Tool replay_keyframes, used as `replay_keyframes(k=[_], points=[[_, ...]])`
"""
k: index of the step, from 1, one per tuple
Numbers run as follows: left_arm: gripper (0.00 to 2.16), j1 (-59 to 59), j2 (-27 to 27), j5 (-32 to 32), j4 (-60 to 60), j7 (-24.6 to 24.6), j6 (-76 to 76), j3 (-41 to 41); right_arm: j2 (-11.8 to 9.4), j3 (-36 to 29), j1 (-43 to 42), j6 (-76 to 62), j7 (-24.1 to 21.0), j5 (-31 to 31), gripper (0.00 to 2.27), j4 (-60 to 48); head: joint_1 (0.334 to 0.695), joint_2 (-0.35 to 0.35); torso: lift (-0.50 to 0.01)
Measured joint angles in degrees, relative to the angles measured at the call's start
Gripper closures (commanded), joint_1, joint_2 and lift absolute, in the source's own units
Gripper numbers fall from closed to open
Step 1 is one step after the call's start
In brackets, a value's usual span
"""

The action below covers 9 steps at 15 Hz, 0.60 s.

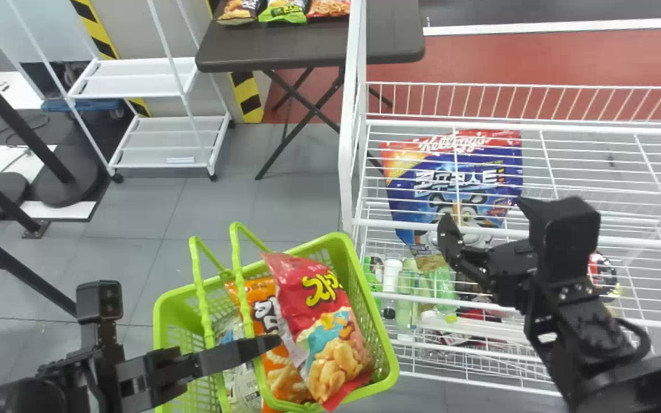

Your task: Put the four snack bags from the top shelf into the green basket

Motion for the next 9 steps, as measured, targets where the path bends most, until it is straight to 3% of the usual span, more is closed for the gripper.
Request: replay_keyframes(k=[4, 9], points=[[2.15, 0.1, 0.0, -0.1, 0.0, 0.0, 0.0, 0.2, 0.1, -4.8, 2.2, -18.0, 2.3, -2.6, 0.03, 8.5, 0.695, 0.066, 0.0], [2.15, 0.3, -0.5, -0.2, 0.0, 0.0, 0.0, 0.5, 0.7, -8.6, 7.4, -28.5, 2.8, -3.8, 0.03, 9.6, 0.695, 0.006, 0.0]])
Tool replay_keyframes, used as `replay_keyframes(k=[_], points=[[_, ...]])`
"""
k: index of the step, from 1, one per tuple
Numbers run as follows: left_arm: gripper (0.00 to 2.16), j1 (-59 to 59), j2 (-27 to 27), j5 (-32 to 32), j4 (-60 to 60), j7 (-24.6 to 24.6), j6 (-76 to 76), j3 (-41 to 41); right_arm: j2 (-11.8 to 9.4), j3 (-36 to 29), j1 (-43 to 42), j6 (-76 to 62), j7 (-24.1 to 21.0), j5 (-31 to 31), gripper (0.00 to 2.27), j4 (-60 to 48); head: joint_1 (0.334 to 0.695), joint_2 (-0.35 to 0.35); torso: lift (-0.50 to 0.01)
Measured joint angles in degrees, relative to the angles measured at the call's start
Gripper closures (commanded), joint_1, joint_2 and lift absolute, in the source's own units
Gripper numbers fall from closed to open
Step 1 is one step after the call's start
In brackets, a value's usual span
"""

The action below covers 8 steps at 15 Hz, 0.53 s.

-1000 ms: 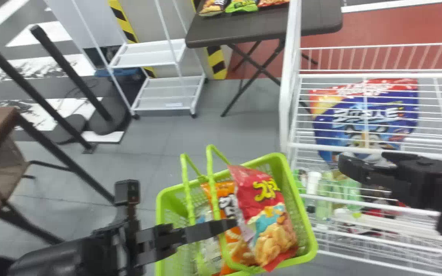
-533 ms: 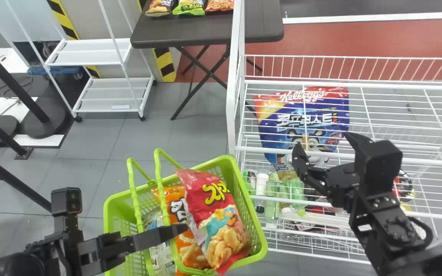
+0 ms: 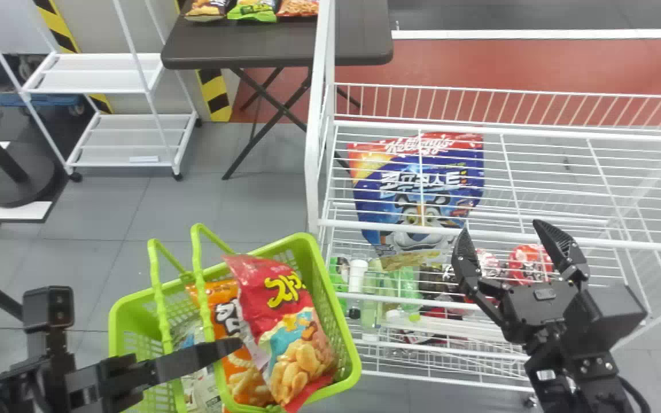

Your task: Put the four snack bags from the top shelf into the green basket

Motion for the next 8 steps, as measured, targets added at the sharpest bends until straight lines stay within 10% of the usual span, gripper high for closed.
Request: replay_keyframes(k=[8], points=[[2.15, 1.9, -0.6, 0.1, -1.8, 0.0, 0.0, 0.8, 0.5, -0.8, 2.0, 0.6, 0.1, -0.9, 0.03, -1.9, 0.695, -0.007, 0.0]])
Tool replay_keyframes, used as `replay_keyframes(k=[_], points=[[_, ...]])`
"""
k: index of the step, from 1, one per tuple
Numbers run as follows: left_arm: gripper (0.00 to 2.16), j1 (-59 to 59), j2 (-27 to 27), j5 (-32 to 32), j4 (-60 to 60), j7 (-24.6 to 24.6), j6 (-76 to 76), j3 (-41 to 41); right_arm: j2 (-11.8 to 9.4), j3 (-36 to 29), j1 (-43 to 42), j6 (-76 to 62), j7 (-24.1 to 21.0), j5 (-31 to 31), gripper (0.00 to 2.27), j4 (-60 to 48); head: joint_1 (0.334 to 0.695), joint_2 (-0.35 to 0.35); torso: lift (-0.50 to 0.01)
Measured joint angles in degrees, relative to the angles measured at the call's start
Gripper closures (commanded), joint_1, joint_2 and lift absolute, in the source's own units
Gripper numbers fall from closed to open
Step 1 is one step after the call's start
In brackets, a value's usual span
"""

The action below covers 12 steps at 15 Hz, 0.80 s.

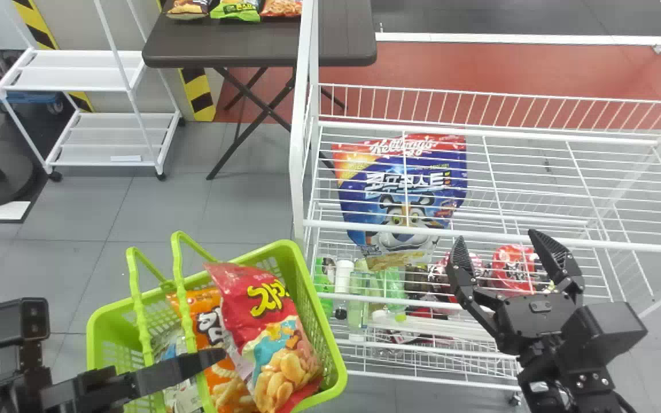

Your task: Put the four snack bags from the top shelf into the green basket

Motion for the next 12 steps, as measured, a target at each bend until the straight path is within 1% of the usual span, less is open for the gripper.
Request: replay_keyframes(k=[9, 12], points=[[2.15, 0.2, 0.3, 0.2, -0.4, 0.0, 0.1, 0.0, 0.0, 0.6, 0.1, 5.1, -0.1, -0.1, 0.03, -1.7, 0.695, 0.002, 0.0], [2.15, 0.6, 0.3, 0.3, -0.8, 0.0, 0.3, 0.0, 0.4, 0.6, 0.0, 6.2, -0.1, -0.1, 0.03, -2.0, 0.695, 0.005, 0.0]])
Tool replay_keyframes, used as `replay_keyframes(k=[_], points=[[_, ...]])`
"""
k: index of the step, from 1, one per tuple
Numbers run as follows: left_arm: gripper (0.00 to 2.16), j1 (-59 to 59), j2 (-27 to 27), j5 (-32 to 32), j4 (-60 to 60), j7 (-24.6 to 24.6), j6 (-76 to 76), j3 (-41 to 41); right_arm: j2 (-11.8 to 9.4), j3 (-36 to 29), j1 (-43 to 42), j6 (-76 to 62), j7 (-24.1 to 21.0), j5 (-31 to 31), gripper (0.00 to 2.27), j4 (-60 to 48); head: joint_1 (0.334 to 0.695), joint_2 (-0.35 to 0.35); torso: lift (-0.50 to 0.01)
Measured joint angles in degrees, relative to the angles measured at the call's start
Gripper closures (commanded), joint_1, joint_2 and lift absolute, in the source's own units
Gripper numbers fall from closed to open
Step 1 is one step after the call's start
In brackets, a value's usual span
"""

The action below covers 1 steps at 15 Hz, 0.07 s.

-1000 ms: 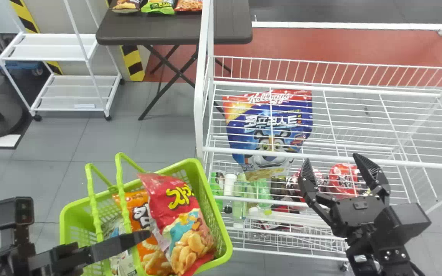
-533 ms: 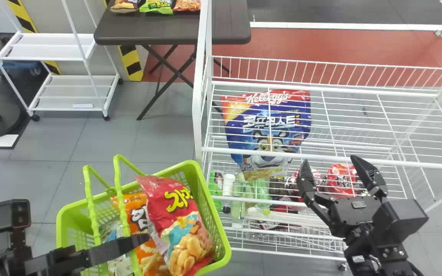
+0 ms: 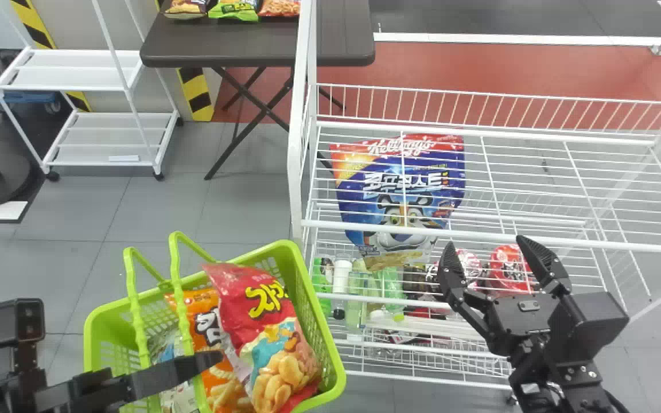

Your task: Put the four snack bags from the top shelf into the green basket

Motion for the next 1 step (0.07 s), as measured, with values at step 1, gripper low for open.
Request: replay_keyframes(k=[1], points=[[2.15, 0.2, -0.1, 0.0, -0.2, 0.0, 0.2, 0.0, 0.1, 0.0, 0.0, 0.3, 0.0, 0.0, 0.03, -0.3, 0.695, 0.005, 0.0]])
